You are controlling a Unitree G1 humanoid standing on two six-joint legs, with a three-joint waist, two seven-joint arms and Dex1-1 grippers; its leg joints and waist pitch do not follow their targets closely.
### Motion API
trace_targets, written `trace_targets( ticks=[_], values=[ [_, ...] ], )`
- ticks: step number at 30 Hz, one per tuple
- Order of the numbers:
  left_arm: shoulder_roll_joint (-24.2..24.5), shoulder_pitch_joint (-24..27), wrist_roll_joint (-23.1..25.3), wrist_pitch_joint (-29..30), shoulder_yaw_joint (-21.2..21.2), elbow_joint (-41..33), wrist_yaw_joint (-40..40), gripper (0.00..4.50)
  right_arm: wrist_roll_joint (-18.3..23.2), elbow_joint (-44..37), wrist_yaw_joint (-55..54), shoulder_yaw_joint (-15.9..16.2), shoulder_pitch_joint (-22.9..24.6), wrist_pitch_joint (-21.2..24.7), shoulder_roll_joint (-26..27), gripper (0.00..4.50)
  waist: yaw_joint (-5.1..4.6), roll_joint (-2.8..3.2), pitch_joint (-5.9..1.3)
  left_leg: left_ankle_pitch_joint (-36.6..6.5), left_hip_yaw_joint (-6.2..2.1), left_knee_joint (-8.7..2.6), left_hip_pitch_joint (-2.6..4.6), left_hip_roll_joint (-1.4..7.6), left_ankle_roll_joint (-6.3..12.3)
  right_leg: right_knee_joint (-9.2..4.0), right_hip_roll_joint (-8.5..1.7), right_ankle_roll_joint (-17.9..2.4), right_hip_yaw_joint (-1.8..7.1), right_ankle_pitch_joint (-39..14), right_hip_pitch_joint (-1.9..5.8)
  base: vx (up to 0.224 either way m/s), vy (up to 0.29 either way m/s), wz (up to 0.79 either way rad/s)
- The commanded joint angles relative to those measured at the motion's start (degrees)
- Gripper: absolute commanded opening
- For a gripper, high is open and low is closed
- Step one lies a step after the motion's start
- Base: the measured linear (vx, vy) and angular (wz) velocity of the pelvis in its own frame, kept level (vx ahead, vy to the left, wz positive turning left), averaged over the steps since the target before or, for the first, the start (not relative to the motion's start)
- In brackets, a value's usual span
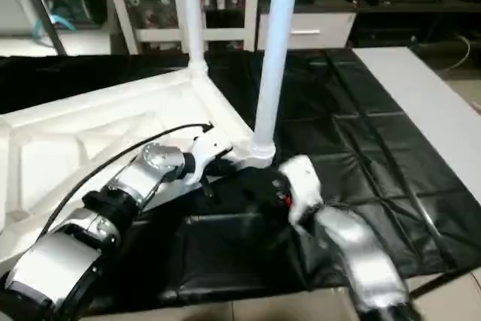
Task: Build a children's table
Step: Rotate leg to tighten
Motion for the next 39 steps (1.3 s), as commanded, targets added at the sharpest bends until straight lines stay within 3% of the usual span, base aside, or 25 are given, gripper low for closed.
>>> trace_targets(
  ticks=[1, 3, 4, 5, 6, 7, 9, 10, 11, 12, 14, 15, 17, 19, 20, 23, 25, 26, 27, 28, 30, 35, 39],
  values=[
    [-0.7, 1.8, -1.4, -6.4, -0.2, 0.8, -3.3, 0.0, 1.1, -2.2, 1.9, -1.7, 0.2, 1.1, -0.8, 3.58, 0.45, -1.57, -2.17, -15.3, -0.16, -3.7, -0.76, 1.25, 4.51, -5.39, -2.37, -6.7, 1.61, -25.1, 2.29, 0.0, 0.0, 0.0],
    [-0.7, 1.3, -1.1, -7.1, 0.2, 1.6, -1.8, 0.0, 1.5, -3.0, 2.9, -2.0, 0.6, 2.1, -1.9, 3.58, 0.36, -1.54, -2.19, -15.2, -0.14, -3.61, -0.8, 1.23, 4.39, -5.21, -2.32, -7.1, 1.56, -25.0, 2.26, 0.0, 0.0, 0.0],
    [-0.6, 1.1, -1.1, -7.0, 0.5, 1.8, -1.6, 0.28, 1.8, -3.5, 3.3, -1.9, 0.8, 2.6, -2.4, 3.61, 0.51, -1.37, -2.2, -15.1, -0.04, -3.51, -0.5, 1.26, 4.54, -5.32, -2.3, -7.3, 1.58, -25.0, 2.08, 0.0, 0.0, 0.0],
    [-0.6, 1.1, -1.1, -6.9, 0.5, 1.8, -1.5, 0.28, 1.8, -3.6, 3.3, -1.9, 0.8, 2.6, -2.4, 3.63, 0.63, -1.34, -2.29, -14.3, -0.11, -3.52, -0.64, 1.38, 4.5, -5.06, -2.37, -7.6, 1.63, -23.8, 2.24, 0.0, 0.0, 0.0],
    [-0.4, 0.9, -1.9, -6.0, 1.7, 1.5, -1.2, 0.44, 2.5, -4.3, 3.6, -1.7, 0.9, 3.1, -2.6, 3.63, 0.74, -1.79, -2.28, -13.2, -0.15, -3.55, -0.9, 1.37, 4.59, -4.79, -2.37, -7.9, 1.54, -22.6, 2.42, 0.0, 0.0, 0.0],
    [-0.4, 0.9, -2.6, -5.5, 2.4, 1.1, -1.3, 0.55, 2.9, -4.5, 3.7, -1.6, 0.9, 3.4, -2.6, 3.63, 0.84, -1.59, -2.24, -13.0, -0.14, -3.52, -0.86, 1.35, 4.63, -4.77, -2.38, -8.1, 1.52, -22.3, 2.36, 0.0, 0.0, 0.0],
    [-0.1, 1.2, -3.9, -6.0, 3.8, -0.3, -2.3, 0.6, 3.4, -4.8, 4.1, -1.3, 0.8, 3.9, -2.3, 3.63, 1.3, -2.01, -2.5, -11.8, -0.05, -3.32, -0.8, 1.53, 4.93, -4.39, -2.55, -9.5, 1.49, -19.6, 2.32, 0.0, 0.0, 0.0],
    [0.1, 1.6, -5.1, -6.2, 4.7, -1.6, -3.2, 0.69, 3.3, -4.7, 4.4, -1.0, 0.6, 4.0, -2.1, 3.63, 1.48, -1.74, -2.7, -10.9, -0.16, -3.29, -0.83, 1.65, 4.84, -4.11, -2.63, -10.1, 1.51, -17.7, 2.45, 0.0, 0.0, 0.0],
    [0.2, 1.8, -5.7, -6.2, 5.2, -2.1, -3.7, 0.84, 3.2, -4.7, 4.6, -0.8, 0.6, 4.0, -1.9, 3.63, 1.47, -1.4, -2.91, -8.5, -0.22, -3.15, -0.86, 1.88, 4.69, -3.41, -2.5, -11.9, 1.47, -11.4, 2.51, 0.0, 0.0, 0.0],
    [0.4, 2.0, -6.4, -6.3, 5.7, -3.0, -4.0, 0.93, 3.2, -4.7, 4.6, -0.7, 0.5, 4.1, -1.7, 3.63, 1.3, -1.86, -3.11, -5.2, -0.24, -2.62, -1.0, 1.93, 5.23, -2.53, -2.28, -13.5, 1.3, -3.9, 2.64, 0.0, 0.0, 0.0],
    [1.0, 2.5, -6.9, -7.0, 6.3, -4.4, -3.9, 0.98, 3.4, -5.2, 4.6, -0.6, 0.5, 4.7, -1.4, 3.63, 1.39, -2.09, -3.32, -1.1, 0.06, -1.88, -0.79, 1.57, 7.01, -1.45, -1.9, -16.1, 1.23, 5.8, 2.59, 0.027, 0.013, -0.01],
    [1.4, 2.8, -7.3, -7.1, 6.5, -5.4, -4.5, 1.0, 3.5, -5.5, 4.5, -0.5, 0.5, 5.0, -1.3, 3.63, 1.47, -2.32, -3.17, -0.4, 0.18, -1.74, -0.83, 1.55, 8.32, -1.31, -2.06, -17.1, 1.24, 7.7, 2.69, 0.0, 0.0, 0.0],
    [2.9, 4.8, -10.7, -4.8, 8.1, -11.3, -8.6, 1.06, 3.9, -6.0, 4.7, -0.1, 0.5, 5.4, -1.1, 3.63, 1.67, -2.59, -3.06, -0.7, 0.3, -1.77, -0.74, 1.66, 8.9, -1.25, -2.34, -17.6, 1.3, 7.1, 2.86, 0.0, 0.0, 0.0],
    [7.0, 8.2, -14.8, 1.7, 8.3, -21.3, -16.4, 1.06, 4.2, -6.2, 5.2, 0.5, 0.6, 5.3, -1.1, 3.63, 1.96, -2.3, -2.84, -2.8, 0.36, -2.06, -0.51, 2.04, 8.18, -1.28, -2.74, -17.8, 1.43, 2.5, 2.76, 0.0, 0.0, 0.0],
    [7.8, 8.7, -15.1, 2.6, 8.1, -22.6, -17.4, 1.06, 4.2, -6.2, 5.2, 0.6, 0.5, 5.3, -1.1, 3.63, 1.84, -2.33, -2.51, -4.3, 0.41, -2.34, -0.65, 2.11, 7.44, -1.51, -2.6, -17.4, 1.42, -0.6, 2.57, 0.0, 0.0, 0.0],
    [15.6, 13.8, -16.3, 10.6, 4.3, -34.8, -26.4, 1.06, 4.0, -5.9, 5.7, 0.9, 0.0, 5.2, -0.9, 3.63, 1.31, -1.74, -2.06, -9.7, 0.58, -3.0, -0.1, 2.18, 3.78, -2.12, -2.18, -15.2, 1.59, -7.4, 2.11, 0.0, 0.0, 0.0],
    [17.6, 14.8, -16.4, 13.0, 3.3, -37.4, -28.0, 1.06, 4.0, -5.8, 5.8, 0.8, -0.2, 5.3, -0.7, 3.63, 1.29, -1.5, -2.05, -10.6, 0.68, -3.12, 0.2, 2.2, 2.39, -2.2, -2.08, -14.5, 1.73, -8.0, 1.94, 0.0, 0.0, 0.0],
    [20.4, 16.0, -15.4, 15.5, 1.9, -40.3, -29.2, 1.06, 4.0, -5.9, 5.8, 0.7, -0.3, 5.4, -0.5, 3.63, 1.7, -0.82, -2.11, -11.5, 0.76, -3.03, 0.62, 2.13, 1.44, -2.15, -2.0, -14.2, 1.71, -8.3, 1.67, 0.0, 0.0, 0.0],
    [22.0, 16.8, -14.2, 16.7, 1.1, -42.1, -29.2, 1.06, 4.0, -5.9, 5.8, 0.8, -0.2, 5.4, -0.5, 3.63, 1.52, -1.12, -2.02, -12.2, 0.83, -3.21, 0.59, 2.24, 1.26, -2.3, -2.0, -14.1, 1.77, -8.4, 1.67, 0.0, 0.0, 0.0],
    [22.3, 17.0, -13.8, 16.8, 0.9, -42.4, -29.1, 1.06, 4.0, -5.9, 5.7, 0.8, -0.2, 5.4, -0.4, 3.63, 1.51, -1.22, -2.05, -12.0, 0.79, -3.25, 0.14, 2.15, 0.79, -2.14, -1.99, -13.6, 1.73, -8.5, 2.03, 0.0, 0.0, 0.0],
    [22.9, 17.0, -8.3, 15.7, -0.1, -41.6, -25.0, 1.06, 3.7, -6.0, 5.3, 1.0, 0.3, 5.2, -0.3, 3.63, 1.52, -1.17, -2.02, -12.4, 0.86, -3.22, 0.28, 2.08, 0.26, -2.33, -1.91, -12.8, 1.73, -8.9, 1.88, 0.0, 0.0, 0.0],
    [21.1, 15.2, -4.8, 16.9, 0.0, -39.2, -16.4, 1.06, 3.5, -6.1, 4.7, 1.2, 0.5, 5.0, 0.1, 3.63, 1.59, -1.22, -2.29, -11.6, 0.8, -2.76, -0.11, 1.8, -0.28, -2.06, -2.04, -12.2, 1.8, -7.9, 2.16, 0.0, 0.0, 0.0],
    [20.3, 12.1, 1.4, 15.3, -2.0, -34.0, -6.6, 1.06, 3.2, -6.4, 4.5, 1.2, 0.5, 5.2, 0.6, 3.63, 1.61, -1.32, -2.14, -14.9, 0.58, -2.81, -0.25, 1.66, -0.45, -2.73, -2.04, -10.4, 1.74, -13.7, 2.07, 0.0, 0.0, 0.0]
  ],
)
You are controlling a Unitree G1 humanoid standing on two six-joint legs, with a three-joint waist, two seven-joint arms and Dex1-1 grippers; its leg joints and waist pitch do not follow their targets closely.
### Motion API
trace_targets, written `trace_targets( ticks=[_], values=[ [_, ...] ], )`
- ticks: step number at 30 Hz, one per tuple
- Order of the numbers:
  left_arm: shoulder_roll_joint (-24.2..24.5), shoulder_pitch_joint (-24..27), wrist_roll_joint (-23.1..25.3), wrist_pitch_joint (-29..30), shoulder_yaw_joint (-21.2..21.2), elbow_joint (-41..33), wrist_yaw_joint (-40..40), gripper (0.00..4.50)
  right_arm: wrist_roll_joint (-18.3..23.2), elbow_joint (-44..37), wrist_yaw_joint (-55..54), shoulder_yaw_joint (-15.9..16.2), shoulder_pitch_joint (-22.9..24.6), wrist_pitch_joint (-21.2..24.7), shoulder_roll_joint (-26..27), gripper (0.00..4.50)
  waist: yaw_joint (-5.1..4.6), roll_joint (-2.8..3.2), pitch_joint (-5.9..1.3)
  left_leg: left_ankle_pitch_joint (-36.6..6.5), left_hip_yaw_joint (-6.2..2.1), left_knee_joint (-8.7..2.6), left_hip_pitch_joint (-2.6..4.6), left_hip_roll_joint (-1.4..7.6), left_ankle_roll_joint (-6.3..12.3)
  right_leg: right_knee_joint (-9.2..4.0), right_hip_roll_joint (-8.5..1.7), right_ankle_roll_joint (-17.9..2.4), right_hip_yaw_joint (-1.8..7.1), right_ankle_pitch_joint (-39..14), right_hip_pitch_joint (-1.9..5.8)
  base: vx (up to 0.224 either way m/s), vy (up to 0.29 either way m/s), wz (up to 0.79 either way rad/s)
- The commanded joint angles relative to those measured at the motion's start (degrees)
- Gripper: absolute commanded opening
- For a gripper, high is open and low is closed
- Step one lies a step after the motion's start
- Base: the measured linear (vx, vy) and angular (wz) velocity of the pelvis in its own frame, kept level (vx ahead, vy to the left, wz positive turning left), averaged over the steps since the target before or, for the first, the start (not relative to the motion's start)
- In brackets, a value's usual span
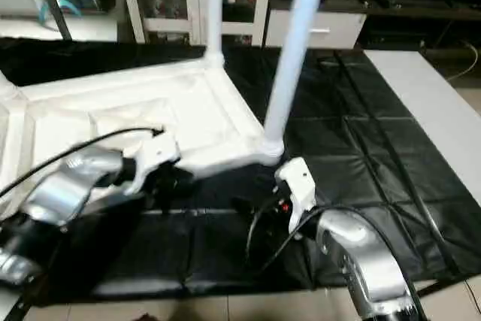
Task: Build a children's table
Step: Rotate leg to tighten
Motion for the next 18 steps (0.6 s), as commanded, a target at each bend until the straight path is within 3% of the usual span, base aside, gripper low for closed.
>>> trace_targets(
  ticks=[1, 3, 5, 11, 12, 13, 14, 17, 18],
  values=[
    [0.9, -1.4, 4.3, -1.0, -0.1, 2.8, 5.0, 1.06, -0.2, -1.2, -0.3, 0.2, 0.1, 0.3, -0.1, 3.63, 0.06, 0.44, -3.22, -15.2, -0.49, -4.44, 0.57, 0.89, -0.52, -4.0, -2.11, -9.5, 1.67, -15.0, 2.79, 0.0, 0.0, 0.0],
    [1.7, -1.7, 6.7, -2.4, -1.2, 4.4, 6.6, 1.06, -0.3, -1.1, -0.3, 0.3, 0.2, 0.1, -0.1, 3.63, -0.18, 0.33, -3.2, -15.0, -0.89, -4.72, -0.06, 0.74, -0.78, -4.14, -2.13, -7.9, 1.49, -17.8, 3.16, 0.0, 0.0, 0.0],
    [2.3, -1.9, 8.5, -3.5, -2.0, 5.5, 7.8, 1.06, -0.3, -1.0, -0.4, 0.4, 0.2, 0.0, 0.0, 3.63, -0.35, 0.44, -3.26, -15.2, -1.09, -4.67, 0.07, 0.75, -0.91, -4.34, -2.11, -7.2, 1.5, -18.6, 2.8, 0.0, 0.0, 0.0],
    [-0.7, -3.8, 10.6, -11.1, -1.5, 12.0, 19.9, 1.06, -0.7, -0.9, -0.8, 0.9, 0.1, 0.1, 0.7, 3.63, 0.23, 0.01, -3.57, -12.8, -0.92, -4.13, 0.17, 0.72, 0.19, -3.58, -1.91, -10.2, 1.42, -11.3, 2.77, 0.0, 0.0, 0.0],
    [-2.1, -4.3, 10.9, -14.6, -1.3, 14.7, 23.3, 1.06, -0.8, -0.6, -0.7, 1.0, -0.1, 0.0, 0.8, 3.63, 0.39, 0.0, -3.61, -12.4, -0.98, -4.11, 0.13, 0.74, 0.38, -3.56, -1.93, -10.2, 1.34, -10.9, 2.8, 0.0, 0.0, 0.0],
    [-2.9, -4.4, 10.9, -16.0, -0.8, 15.5, 25.0, 1.06, -0.9, -0.4, -0.7, 1.0, -0.3, 0.0, 0.9, 3.63, 0.32, -0.38, -3.64, -12.3, -0.95, -4.08, 0.08, 0.75, 0.54, -3.59, -1.92, -10.1, 1.33, -10.7, 2.85, 0.0, 0.0, 0.0],
    [-3.0, -4.4, 10.8, -16.2, -0.7, 15.6, 25.2, 1.06, -0.9, -0.3, -0.7, 1.0, -0.3, 0.0, 0.9, 3.63, 0.44, -0.25, -3.65, -12.2, -1.0, -4.06, 0.06, 0.73, 0.57, -3.48, -1.98, -10.1, 1.32, -10.6, 2.91, 0.0, 0.0, 0.0],
    [-7.9, -4.2, 6.8, -20.5, 4.4, 18.0, 31.0, 1.06, -1.1, 0.8, -0.5, 1.2, -1.0, -0.5, 0.8, 3.63, 0.63, -0.68, -3.71, -11.0, -0.89, -3.86, -0.02, 0.73, 1.06, -3.21, -2.13, -11.3, 1.29, -8.5, 3.03, 0.0, 0.0, 0.0],
    [-8.7, -4.1, 5.8, -21.0, 5.5, 18.3, 31.8, 1.06, -1.2, 1.0, -0.4, 1.2, -1.1, -0.6, 0.8, 3.63, 0.92, -0.57, -3.81, -10.7, -0.9, -3.8, 0.11, 0.85, 1.32, -3.24, -2.29, -11.7, 1.3, -8.1, 2.99, 0.0, 0.0, 0.0]
  ],
)
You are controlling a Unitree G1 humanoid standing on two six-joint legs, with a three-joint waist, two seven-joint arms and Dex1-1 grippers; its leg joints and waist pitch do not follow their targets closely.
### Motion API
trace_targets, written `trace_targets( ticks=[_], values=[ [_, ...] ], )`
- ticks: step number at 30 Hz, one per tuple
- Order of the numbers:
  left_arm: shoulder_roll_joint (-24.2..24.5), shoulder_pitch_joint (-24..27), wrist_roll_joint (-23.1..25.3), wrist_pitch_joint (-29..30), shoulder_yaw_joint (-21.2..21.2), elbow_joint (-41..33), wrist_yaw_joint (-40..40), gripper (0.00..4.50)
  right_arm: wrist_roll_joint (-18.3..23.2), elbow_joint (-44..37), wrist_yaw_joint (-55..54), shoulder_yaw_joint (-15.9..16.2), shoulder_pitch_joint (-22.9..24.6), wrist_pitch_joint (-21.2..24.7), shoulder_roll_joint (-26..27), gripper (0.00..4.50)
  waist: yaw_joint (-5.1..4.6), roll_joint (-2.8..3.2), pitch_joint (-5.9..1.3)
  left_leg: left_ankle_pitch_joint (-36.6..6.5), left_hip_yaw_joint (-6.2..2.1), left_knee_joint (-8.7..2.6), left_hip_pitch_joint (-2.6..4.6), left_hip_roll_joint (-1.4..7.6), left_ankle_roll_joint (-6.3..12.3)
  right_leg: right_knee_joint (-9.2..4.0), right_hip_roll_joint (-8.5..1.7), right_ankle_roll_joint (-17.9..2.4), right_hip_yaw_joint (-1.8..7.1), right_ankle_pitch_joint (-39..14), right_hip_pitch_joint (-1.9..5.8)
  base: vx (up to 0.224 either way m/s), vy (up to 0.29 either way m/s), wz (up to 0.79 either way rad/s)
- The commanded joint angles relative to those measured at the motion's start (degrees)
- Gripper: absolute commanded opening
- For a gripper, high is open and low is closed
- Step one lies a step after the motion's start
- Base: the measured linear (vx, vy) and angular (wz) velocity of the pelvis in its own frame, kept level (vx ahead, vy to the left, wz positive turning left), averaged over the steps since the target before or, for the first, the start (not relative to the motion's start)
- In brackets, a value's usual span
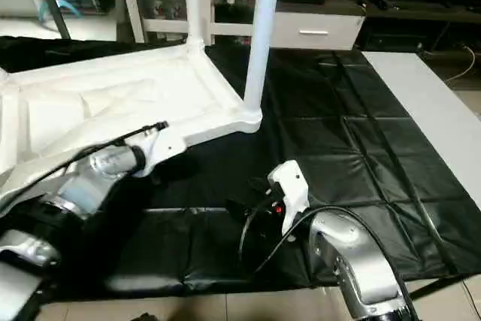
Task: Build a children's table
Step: Rotate leg to tighten
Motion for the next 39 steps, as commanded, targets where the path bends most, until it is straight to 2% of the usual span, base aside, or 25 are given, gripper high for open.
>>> trace_targets(
  ticks=[1, 5, 7, 8, 9, 10, 11, 12, 13, 14, 15, 16, 17, 18, 19, 20, 21, 22, 23, 24, 25, 29, 31, 33, 39],
  values=[
    [-1.4, -0.9, -2.8, -2.2, 2.9, 1.0, 3.1, 1.06, -0.4, 0.7, 0.1, -0.2, -0.9, -0.5, -0.5, 3.63, 0.21, -0.46, -3.77, -10.9, 0.0, -4.02, 0.24, 0.9, 1.71, -3.18, -2.26, -11.6, 1.62, -8.5, 3.11, 0.0, 0.0, 0.0],
    [-3.2, -1.2, -5.2, -5.9, 5.0, 3.8, 7.1, 1.06, -0.9, 1.1, 0.2, 0.1, -1.3, -0.9, -0.4, 3.63, 0.35, -0.53, -3.69, -11.7, -0.09, -4.09, 0.17, 0.74, 1.79, -3.47, -2.27, -9.5, 1.56, -11.7, 3.14, 0.0, 0.0, 0.0],
    [-4.2, -0.4, -12.0, -4.2, 10.6, -0.7, 5.0, 1.06, -0.9, 1.0, 0.3, 0.1, -1.3, -0.9, -0.4, 3.63, 0.36, -0.39, -3.75, -11.4, -0.11, -4.05, 0.24, 0.85, 1.53, -3.35, -2.36, -10.1, 1.57, -11.0, 3.1, 0.0, 0.0, 0.0],
    [-4.2, -0.4, -12.0, -4.2, 10.6, -0.7, 5.0, 1.06, -0.9, 1.0, 0.3, 0.1, -1.3, -0.9, -0.4, 3.63, 0.41, -0.3, -3.75, -11.2, -0.13, -4.07, 0.31, 0.9, 1.32, -3.22, -2.45, -10.6, 1.56, -10.6, 3.1, 0.0, 0.0, 0.0],
    [-4.4, 2.1, -20.0, -2.5, 15.7, -7.4, -1.0, 1.06, -0.7, 0.7, 0.4, -0.2, -1.2, -1.0, -0.4, 3.63, 0.47, -0.19, -3.76, -10.7, -0.15, -4.06, 0.39, 1.0, 0.91, -2.74, -2.6, -12.1, 1.54, -9.0, 3.19, 0.0, 0.0, 0.0],
    [-4.3, 3.4, -23.2, -1.7, 17.1, -10.2, -3.9, 1.06, -0.6, 0.6, 0.4, -0.3, -1.0, -1.0, -0.5, 3.63, 0.37, -0.28, -3.64, -10.8, -0.18, -4.23, 0.04, 1.04, 1.09, -2.89, -2.56, -12.5, 1.54, -8.8, 3.22, 0.0, 0.0, 0.0],
    [-2.9, 6.0, -26.7, 0.7, 17.8, -14.7, -8.5, 1.23, -0.5, 0.5, 0.4, -0.3, -0.9, -1.0, -0.5, 3.63, 0.35, -0.26, -3.63, -11.0, 0.05, -4.12, 0.38, 0.99, 0.9, -2.8, -2.46, -13.1, 1.58, -8.7, 2.99, 0.0, 0.0, 0.0],
    [-2.9, 6.0, -26.7, 0.7, 17.8, -14.7, -8.5, 1.33, -0.5, 0.5, 0.4, -0.3, -0.9, -1.0, -0.5, 3.63, 0.28, -0.17, -3.61, -11.3, -0.06, -4.24, 0.17, 1.15, 0.93, -2.67, -2.45, -13.2, 1.59, -8.6, 3.08, 0.0, 0.0, 0.0],
    [2.4, 13.6, -34.3, 6.1, 18.8, -24.9, -17.3, 1.38, -0.4, 0.3, 0.5, -0.3, -0.5, -1.3, -0.5, 3.63, 0.23, 0.09, -3.65, -12.1, 0.06, -4.21, 0.67, 1.15, 0.57, -2.6, -2.3, -13.1, 1.55, -8.8, 2.86, 0.0, 0.0, 0.0],
    [5.1, 17.0, -36.6, 7.2, 19.8, -27.9, -19.3, 1.42, -0.4, 0.2, 0.5, -0.3, -0.3, -1.4, -0.5, 3.63, -0.22, 0.57, -3.17, -13.9, -0.11, -4.9, -0.06, 1.25, 0.24, -2.74, -2.25, -12.4, 1.64, -11.3, 2.92, 0.0, 0.0, 0.0],
    [6.6, 18.9, -37.6, 7.5, 20.5, -29.1, -19.9, 1.52, -0.4, 0.2, 0.5, -0.4, -0.2, -1.4, -0.4, 3.63, -0.71, 0.46, -3.21, -15.9, 0.07, -4.82, 0.41, 1.09, 0.06, -3.16, -1.89, -11.2, 1.6, -14.1, 2.63, 0.0, 0.0, 0.0],
    [6.6, 18.9, -37.6, 7.5, 20.5, -29.1, -19.9, 1.67, -0.4, 0.2, 0.5, -0.4, -0.2, -1.4, -0.4, 3.63, -0.71, 0.59, -3.26, -16.1, 0.18, -4.7, 0.68, 1.0, 0.21, -3.39, -1.78, -10.7, 1.66, -14.6, 2.46, 0.0, 0.0, 0.0],
    [8.4, 21.8, -38.7, 8.2, 21.7, -30.0, -21.5, 1.67, -0.4, 0.2, 0.4, -0.4, -0.1, -1.5, -0.3, 3.63, -0.47, 1.07, -3.32, -15.7, 0.26, -4.58, 1.21, 1.05, 0.06, -3.47, -1.6, -10.8, 1.77, -13.2, 2.14, 0.0, 0.0, 0.0],
    [10.2, 24.8, -39.3, 8.0, 23.2, -30.4, -23.5, 1.83, -0.3, 0.1, 0.3, -0.4, 0.0, -1.5, 0.0, 3.63, -0.27, 1.29, -3.37, -15.5, 0.17, -4.58, 1.33, 1.17, -0.11, -3.32, -1.73, -11.1, 1.75, -12.2, 2.09, 0.0, 0.0, 0.0],
    [12.9, 30.7, -41.1, 9.2, 27.0, -31.9, -27.3, 1.87, -0.1, 0.0, 0.2, -0.4, 0.2, -1.6, 0.2, 3.63, -0.64, 1.08, -2.87, -16.9, 0.02, -5.13, 0.53, 1.1, -0.36, -3.37, -1.59, -10.4, 1.65, -13.9, 2.49, 0.0, 0.0, 0.0],
    [14.2, 33.9, -41.8, 9.2, 29.2, -32.5, -29.1, 1.95, 0.0, -0.1, 0.2, -0.4, 0.3, -1.6, 0.3, 3.63, -0.54, 1.13, -3.04, -18.4, -0.15, -5.17, 0.92, 1.22, -0.89, -3.46, -1.93, -9.7, 1.69, -16.1, 2.35, 0.0, 0.0, 0.0],
    [15.2, 36.5, -42.2, 9.7, 30.9, -33.2, -30.1, 2.05, -0.1, -0.1, 0.2, -0.3, 0.5, -1.7, 0.3, 3.63, -0.94, 1.12, -2.79, -19.5, -0.17, -5.38, 0.62, 1.08, -1.0, -3.64, -1.59, -8.9, 1.72, -17.6, 2.38, 0.0, 0.0, 0.0],
    [15.4, 37.9, -41.5, 7.0, 32.7, -32.0, -30.0, 2.16, -0.1, -0.1, 0.2, -0.2, 0.6, -1.8, 0.4, 3.63, -0.79, 1.32, -2.82, -20.3, -0.08, -5.37, 1.08, 1.15, -1.04, -3.93, -1.5, -8.7, 1.75, -18.2, 2.05, 0.0, 0.0, 0.0],
    [15.3, 38.5, -40.8, 4.8, 33.8, -31.0, -29.7, 2.24, -0.1, -0.1, 0.2, -0.1, 0.7, -1.8, 0.4, 3.63, -0.83, 1.22, -2.61, -21.7, -0.14, -5.44, 1.08, 1.15, -0.95, -4.22, -1.45, -8.5, 1.77, -19.0, 1.92, 0.0, 0.0, 0.0],
    [15.2, 39.6, -40.8, 2.4, 36.2, -28.4, -28.5, 2.29, -0.1, -0.1, 0.2, 0.0, 0.8, -1.8, 0.5, 3.63, -0.45, 1.13, -2.56, -23.3, -0.03, -5.37, 1.7, 1.2, -1.1, -4.58, -1.4, -8.3, 1.84, -20.0, 1.35, 0.0, 0.0, 0.0],
    [15.3, 39.9, -41.0, 2.1, 36.6, -28.1, -28.2, 2.34, -0.1, -0.1, 0.2, 0.0, 0.8, -1.9, 0.5, 3.63, -0.32, 1.14, -2.5, -23.9, -0.04, -5.33, 1.78, 1.14, -1.15, -4.55, -1.41, -8.3, 1.9, -20.1, 1.26, 0.0, 0.0, 0.0],
    [15.3, 42.3, -42.7, -1.8, 40.3, -25.9, -26.0, 2.71, -0.3, 0.3, 0.3, 0.2, 0.6, -2.0, 0.7, 3.63, -0.15, 0.99, -2.44, -25.8, -0.52, -5.76, 1.36, 1.21, -1.93, -4.54, -1.8, -6.6, 1.97, -23.0, 1.72, 0.0, 0.0, 0.0],
    [14.3, 43.2, -44.7, -2.7, 44.0, -25.1, -25.0, 2.9, -0.3, 0.6, 0.5, 0.1, 0.3, -2.1, 0.7, 3.63, -0.09, 1.05, -2.53, -25.2, -0.56, -5.72, 1.34, 1.23, -2.06, -4.4, -1.85, -6.9, 2.03, -21.8, 1.73, 0.0, 0.0, 0.0],
    [13.6, 44.5, -46.2, -3.7, 47.3, -23.9, -26.0, 3.09, -0.3, 0.7, 0.6, 0.0, 0.3, -2.3, 0.5, 3.63, -0.21, 0.8, -2.56, -24.3, -0.56, -5.74, 1.06, 1.2, -2.01, -4.25, -1.87, -7.2, 2.0, -20.5, 2.01, 0.0, 0.0, 0.0],
    [14.7, 46.4, -47.3, -9.5, 51.3, -16.1, -27.7, 3.58, -0.3, 0.8, 0.5, -0.3, 0.2, -2.2, 0.5, 3.63, -0.54, 0.69, -2.56, -26.1, -0.75, -5.92, 1.37, 1.24, -1.91, -4.54, -1.85, -6.3, 2.07, -21.9, 1.86, 0.0, 0.0, 0.0]
  ],
)
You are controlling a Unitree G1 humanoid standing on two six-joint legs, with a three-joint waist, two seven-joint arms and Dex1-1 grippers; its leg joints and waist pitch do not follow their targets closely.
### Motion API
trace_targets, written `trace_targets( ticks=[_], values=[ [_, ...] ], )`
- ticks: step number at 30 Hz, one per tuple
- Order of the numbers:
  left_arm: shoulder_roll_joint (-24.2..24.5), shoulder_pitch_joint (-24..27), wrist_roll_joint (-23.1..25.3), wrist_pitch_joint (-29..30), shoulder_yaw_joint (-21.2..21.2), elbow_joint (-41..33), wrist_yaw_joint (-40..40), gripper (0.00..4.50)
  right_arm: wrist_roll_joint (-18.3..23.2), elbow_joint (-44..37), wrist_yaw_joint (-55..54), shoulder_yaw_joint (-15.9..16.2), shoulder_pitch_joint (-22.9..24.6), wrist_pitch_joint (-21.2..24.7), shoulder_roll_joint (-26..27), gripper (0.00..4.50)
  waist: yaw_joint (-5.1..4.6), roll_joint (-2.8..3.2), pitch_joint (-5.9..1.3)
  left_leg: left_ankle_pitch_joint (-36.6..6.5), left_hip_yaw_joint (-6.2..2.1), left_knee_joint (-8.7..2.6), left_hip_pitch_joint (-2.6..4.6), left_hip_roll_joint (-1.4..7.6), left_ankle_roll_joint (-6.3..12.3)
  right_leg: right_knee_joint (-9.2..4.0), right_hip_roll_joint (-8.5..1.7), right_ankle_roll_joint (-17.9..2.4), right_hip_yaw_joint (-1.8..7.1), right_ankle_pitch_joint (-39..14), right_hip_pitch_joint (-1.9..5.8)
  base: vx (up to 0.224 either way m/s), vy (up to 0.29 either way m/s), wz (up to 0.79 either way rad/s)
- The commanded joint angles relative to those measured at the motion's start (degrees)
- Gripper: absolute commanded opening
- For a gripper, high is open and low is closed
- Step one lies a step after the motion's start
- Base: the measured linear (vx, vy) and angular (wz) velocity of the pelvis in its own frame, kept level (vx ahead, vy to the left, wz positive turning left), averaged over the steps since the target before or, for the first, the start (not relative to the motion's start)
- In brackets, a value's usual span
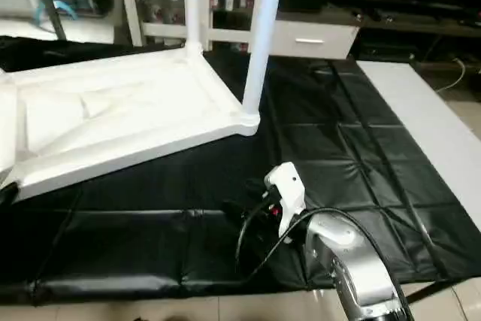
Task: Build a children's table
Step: Rotate leg to tighten, then rotate table base
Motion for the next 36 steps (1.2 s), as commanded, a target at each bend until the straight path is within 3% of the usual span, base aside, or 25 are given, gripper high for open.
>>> trace_targets(
  ticks=[1, 4, 6, 9, 11, 14, 16, 18, 20, 21, 24, 26, 27, 29, 30, 32, 33, 36],
  values=[
    [0.8, 0.4, -0.7, -1.3, 2.2, 2.3, 0.0, 3.65, -0.1, 0.5, 0.0, -0.9, -0.6, -0.6, -0.4, 3.63, 0.08, 1.65, -2.09, -26.3, -0.57, -5.5, 0.65, 1.14, -1.79, -4.54, -1.99, -6.9, 1.85, -21.3, 1.14, 0.0, 0.0, 0.0],
    [1.7, 1.8, -1.6, -1.6, 5.3, 4.4, -0.8, 3.9, -0.2, 0.5, 0.1, -0.8, -0.6, -0.6, -0.4, 3.63, -0.28, 1.26, -1.95, -27.2, -0.86, -5.71, 0.18, 1.04, -1.86, -4.51, -2.2, -6.2, 1.83, -23.8, 1.58, 0.0, 0.0, 0.0],
    [2.2, 1.7, -2.0, -1.6, 6.3, 4.4, -0.8, 4.0, -0.1, 0.6, 0.2, -0.8, -0.7, -0.5, -0.5, 3.63, -0.17, 1.27, -1.97, -28.4, -0.86, -5.59, 0.75, 1.08, -1.87, -4.98, -2.29, -5.5, 1.88, -26.4, 1.14, 0.0, 0.0, 0.0],
    [2.9, 1.2, -2.6, -2.4, 6.4, 5.5, -1.3, 4.22, -0.2, 0.8, 0.4, -0.8, -0.9, -0.6, -0.7, 3.63, 0.09, 1.36, -1.85, -30.2, -0.82, -5.61, 1.35, 1.21, -2.05, -4.98, -1.89, -6.5, 1.91, -24.7, 0.62, 0.0, 0.0, 0.0],
    [3.6, 0.6, -2.5, -3.7, 6.7, 7.3, -1.4, 4.4, -0.1, 1.1, 0.5, -1.1, -1.1, -0.6, -0.8, 3.63, 0.18, 1.55, -1.84, -30.3, -0.87, -5.66, 1.34, 1.18, -2.15, -4.91, -1.87, -6.7, 1.95, -24.1, 0.69, 0.0, 0.0, 0.0],
    [4.3, -0.8, -1.9, -4.5, 7.4, 8.9, -0.6, 4.47, -0.1, 1.1, 0.4, -1.4, -1.1, -0.8, -1.0, 3.63, 0.28, 1.26, -1.93, -30.4, -0.96, -5.7, 1.24, 1.2, -2.33, -4.84, -2.05, -6.7, 1.94, -24.1, 0.95, 0.0, 0.0, 0.0],
    [4.9, -3.2, -1.0, -5.4, 7.2, 10.5, 0.1, 4.47, 0.0, 1.2, 0.3, -1.5, -1.3, -0.8, -1.0, 3.63, 0.38, 1.05, -1.99, -29.7, -0.95, -5.67, 1.24, 1.17, -2.23, -4.69, -2.05, -6.8, 1.93, -23.5, 1.0, 0.0, 0.0, 0.0],
    [5.7, -7.9, 0.3, -5.1, 5.0, 11.4, 1.4, 4.47, -0.1, 1.4, 0.3, -1.2, -1.6, -0.8, -0.7, 3.63, 0.66, 1.14, -2.2, -28.6, -0.91, -5.61, 1.49, 1.18, -2.36, -4.46, -2.04, -7.2, 1.92, -21.9, 0.99, 0.0, 0.0, 0.0],
    [5.8, -9.2, 0.9, -5.1, 4.2, 11.5, 2.0, 4.47, -0.2, 1.5, 0.3, -1.1, -1.7, -0.8, -0.6, 3.63, 0.83, 1.34, -2.11, -28.5, -0.85, -5.63, 1.63, 1.25, -2.56, -4.38, -2.06, -7.7, 1.96, -21.0, 0.85, 0.0, 0.0, 0.0],
    [6.0, -10.3, 1.4, -5.3, 3.6, 11.9, 2.5, 4.47, -0.2, 1.6, 0.3, -1.1, -1.8, -0.9, -0.5, 3.63, 0.81, 1.18, -2.22, -27.8, -0.96, -5.7, 1.17, 1.2, -2.88, -4.05, -2.19, -7.8, 1.87, -20.3, 1.39, 0.0, 0.0, 0.0],
    [8.0, -18.3, 6.4, -7.8, 0.5, 19.6, 6.1, 4.47, -0.1, 1.2, 0.6, -0.8, -2.3, -0.7, -0.6, 3.63, 0.85, 1.36, -2.48, -26.4, -0.78, -5.44, 1.58, 1.04, -2.88, -3.93, -2.06, -7.8, 1.91, -18.2, 1.24, 0.0, 0.0, 0.0],
    [8.2, -19.4, 6.5, -8.2, 0.5, 20.8, 6.2, 4.47, 0.0, 1.1, 0.7, -0.8, -2.3, -0.7, -0.6, 3.63, 1.05, 1.37, -2.73, -24.7, -0.77, -5.33, 1.51, 0.91, -2.96, -3.71, -2.13, -7.7, 1.89, -16.8, 1.53, 0.0, 0.0, 0.0],
    [8.8, -21.8, 6.7, -7.9, 0.1, 23.1, 5.7, 4.47, 1.4, -0.6, 3.2, -0.2, -1.7, -0.4, -1.3, 3.63, 0.97, 1.66, -2.86, -23.1, -0.76, -5.29, 1.27, 0.98, -3.17, -3.31, -2.11, -8.8, 1.83, -13.7, 1.86, 0.0, 0.0, 0.0],
    [9.1, -22.9, 6.5, -7.1, -0.3, 23.9, 4.8, 4.47, 2.7, -2.0, 5.4, 0.3, -1.0, 0.1, -1.9, 3.63, 0.96, 1.51, -2.99, -21.5, -0.71, -5.19, 1.12, 1.0, -2.81, -2.89, -2.12, -9.8, 1.78, -10.5, 2.14, 0.0, 0.0, 0.0],
    [9.2, -23.4, 6.3, -6.1, -0.8, 23.8, 4.1, 4.47, 4.3, -3.8, 7.6, 0.9, -0.4, 0.9, -2.6, 3.63, 0.96, 1.88, -3.1, -20.6, -0.66, -5.12, 1.26, 1.08, -2.68, -2.66, -2.08, -10.4, 1.74, -8.8, 2.18, 0.0, 0.0, 0.0],
    [8.8, -23.7, 4.4, -2.1, -1.9, 21.8, 0.6, 4.47, 10.0, -9.3, 13.6, 2.1, 1.2, 4.6, -4.9, 3.63, 0.97, 1.83, -2.97, -20.5, -0.53, -5.03, 1.32, 1.18, -2.03, -2.6, -1.87, -11.1, 1.71, -7.1, 2.34, 0.0, 0.0, 0.0],
    [8.2, -23.6, 3.2, 0.6, -2.8, 19.9, -1.5, 4.47, 13.8, -12.6, 17.2, 2.8, 1.9, 7.6, -6.8, 3.63, 1.37, 2.01, -2.87, -20.6, -0.37, -4.97, 1.28, 1.36, -1.3, -2.45, -1.85, -11.8, 1.68, -6.9, 2.46, 0.0, 0.0, 0.0],
    [7.5, -23.4, 2.5, 3.0, -4.3, 18.2, -3.8, 4.47, 15.8, -13.2, 19.2, 3.0, 1.7, 9.5, -7.7, 3.63, 1.99, 2.03, -2.55, -23.2, -0.25, -5.1, 1.37, 1.5, -1.63, -2.87, -2.03, -12.0, 1.72, -11.8, 2.0, 0.0, 0.0, 0.0]
  ],
)
